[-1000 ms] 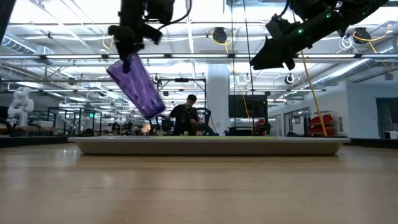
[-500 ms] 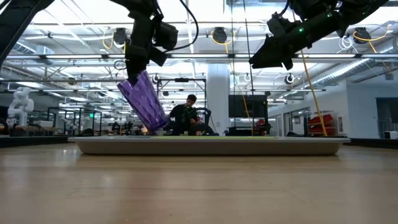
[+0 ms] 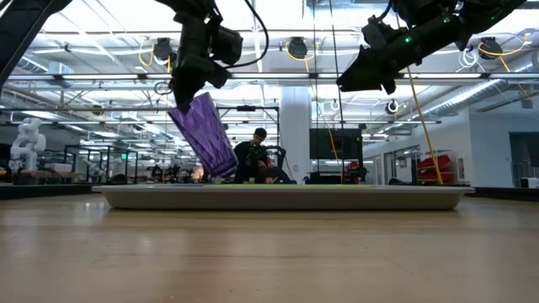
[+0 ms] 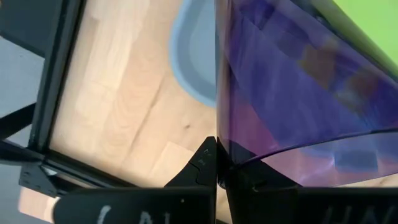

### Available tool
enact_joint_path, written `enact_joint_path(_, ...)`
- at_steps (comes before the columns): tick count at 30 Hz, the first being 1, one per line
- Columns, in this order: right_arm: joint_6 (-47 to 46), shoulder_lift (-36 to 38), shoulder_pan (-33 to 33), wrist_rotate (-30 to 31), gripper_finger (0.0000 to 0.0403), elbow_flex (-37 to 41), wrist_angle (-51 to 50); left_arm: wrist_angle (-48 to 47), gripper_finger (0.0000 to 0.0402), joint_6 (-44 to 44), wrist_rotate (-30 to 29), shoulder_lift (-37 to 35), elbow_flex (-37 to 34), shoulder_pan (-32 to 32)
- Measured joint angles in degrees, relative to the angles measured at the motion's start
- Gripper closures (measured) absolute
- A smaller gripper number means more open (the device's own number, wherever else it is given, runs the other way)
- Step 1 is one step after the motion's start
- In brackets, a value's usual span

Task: Pick and place plate/cup/fork/spoon on tray
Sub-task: Put the violet cup on the gray serving tray to the top left of the green plate

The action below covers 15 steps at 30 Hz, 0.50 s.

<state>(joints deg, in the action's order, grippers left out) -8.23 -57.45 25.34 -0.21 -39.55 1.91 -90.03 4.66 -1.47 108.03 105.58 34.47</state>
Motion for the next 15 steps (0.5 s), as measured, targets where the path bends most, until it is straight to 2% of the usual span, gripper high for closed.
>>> enact_joint_path(6, 3.6, -1.3, 0.0, -0.2, 0.0268, 2.6, 3.2, 0.0, 0.0393, -1.3, 0.4, 0.0, 0.0, -2.1)
enact_joint_path(9, 3.4, -4.2, -0.4, -4.2, 0.0268, 3.6, 8.8, 0.0, 0.0393, -2.8, 0.4, 0.0, 0.0, -2.6)
enact_joint_path(12, 5.5, -8.4, -3.7, -5.8, 0.0268, 3.1, 15.8, 0.0, 0.0393, -5.1, 0.4, 0.0, 0.0, -2.7)
enact_joint_path(15, 14.4, -13.0, -9.4, -5.7, 0.0268, 0.8, 17.7, 0.0, 0.0393, -7.7, 3.4, 0.0, 0.0, -1.7)
